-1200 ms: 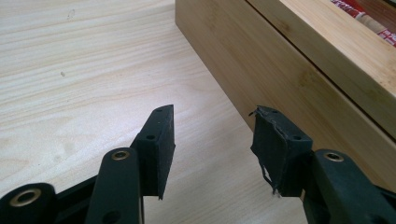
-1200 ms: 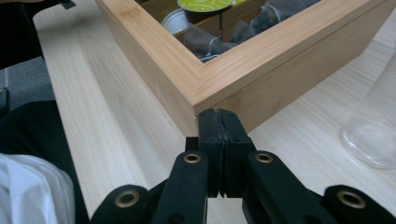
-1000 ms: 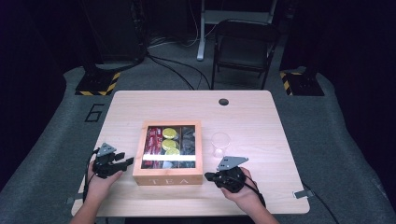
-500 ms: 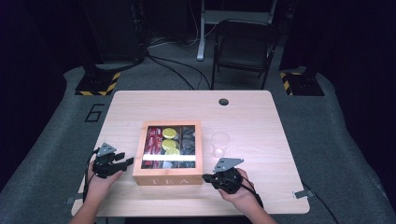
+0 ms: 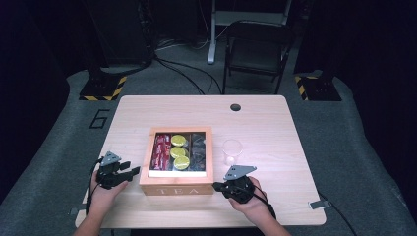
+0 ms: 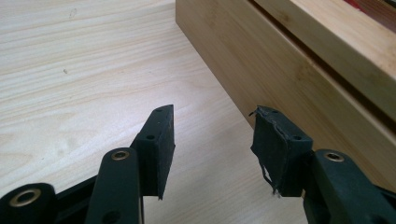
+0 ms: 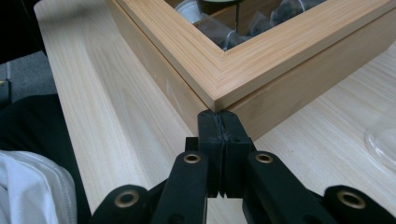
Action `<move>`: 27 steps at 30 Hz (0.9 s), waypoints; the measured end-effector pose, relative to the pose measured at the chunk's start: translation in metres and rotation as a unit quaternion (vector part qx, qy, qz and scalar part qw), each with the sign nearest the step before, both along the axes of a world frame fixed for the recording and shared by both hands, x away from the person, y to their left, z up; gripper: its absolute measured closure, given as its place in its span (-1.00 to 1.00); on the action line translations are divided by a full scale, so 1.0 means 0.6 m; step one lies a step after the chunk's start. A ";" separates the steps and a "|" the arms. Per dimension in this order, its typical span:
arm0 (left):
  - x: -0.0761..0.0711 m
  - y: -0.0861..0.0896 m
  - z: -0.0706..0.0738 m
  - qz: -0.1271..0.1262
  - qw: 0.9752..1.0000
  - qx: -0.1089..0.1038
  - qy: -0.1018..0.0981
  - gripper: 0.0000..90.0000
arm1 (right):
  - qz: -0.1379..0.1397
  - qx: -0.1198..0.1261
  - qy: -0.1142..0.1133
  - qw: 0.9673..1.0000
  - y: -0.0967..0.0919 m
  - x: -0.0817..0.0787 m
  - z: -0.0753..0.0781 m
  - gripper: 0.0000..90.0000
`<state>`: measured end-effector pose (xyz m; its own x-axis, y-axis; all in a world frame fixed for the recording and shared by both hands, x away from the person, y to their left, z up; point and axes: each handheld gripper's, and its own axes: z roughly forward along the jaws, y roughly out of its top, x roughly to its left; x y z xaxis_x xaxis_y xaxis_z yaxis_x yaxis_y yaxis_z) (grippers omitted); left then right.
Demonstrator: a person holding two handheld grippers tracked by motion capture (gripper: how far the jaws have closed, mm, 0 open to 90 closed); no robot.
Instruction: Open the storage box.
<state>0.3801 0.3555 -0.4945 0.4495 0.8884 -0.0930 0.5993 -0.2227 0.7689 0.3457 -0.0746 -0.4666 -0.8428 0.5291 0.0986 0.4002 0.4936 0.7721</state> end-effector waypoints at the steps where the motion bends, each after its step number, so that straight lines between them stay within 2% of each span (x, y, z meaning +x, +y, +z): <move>1: -0.002 0.002 0.000 0.001 1.000 0.001 -0.002 0.08 | 0.000 0.005 0.001 1.000 0.000 0.001 0.001 0.98; 5: -0.014 0.007 0.006 0.006 1.000 -0.007 -0.015 0.08 | 0.004 0.014 0.002 1.000 0.001 0.005 0.009 0.97; 14: -0.057 0.002 0.028 -0.009 0.999 -0.014 -0.038 0.10 | 0.015 0.025 0.005 1.000 0.014 0.020 0.015 0.97; 18: -0.073 -0.008 0.040 -0.028 0.998 -0.021 -0.047 0.11 | 0.016 0.034 0.003 0.999 0.015 0.024 0.020 0.97; 20: -0.080 -0.013 0.047 -0.047 0.997 -0.031 -0.053 0.11 | 0.017 0.038 0.007 0.999 0.015 0.025 0.022 0.97; 23: -0.089 -0.023 0.055 -0.063 0.996 -0.020 -0.063 0.11 | 0.022 0.041 0.002 0.999 0.016 0.028 0.025 0.97; 27: -0.096 -0.034 0.060 -0.074 0.995 -0.019 -0.065 0.12 | 0.019 0.047 0.002 0.999 0.018 0.029 0.026 0.97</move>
<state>0.3228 0.3353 -0.4586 0.5852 0.8088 -0.0581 0.4565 -0.2693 0.8480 0.3629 -0.0638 -0.4513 -0.8615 0.4852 0.1497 0.3858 0.4337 0.8143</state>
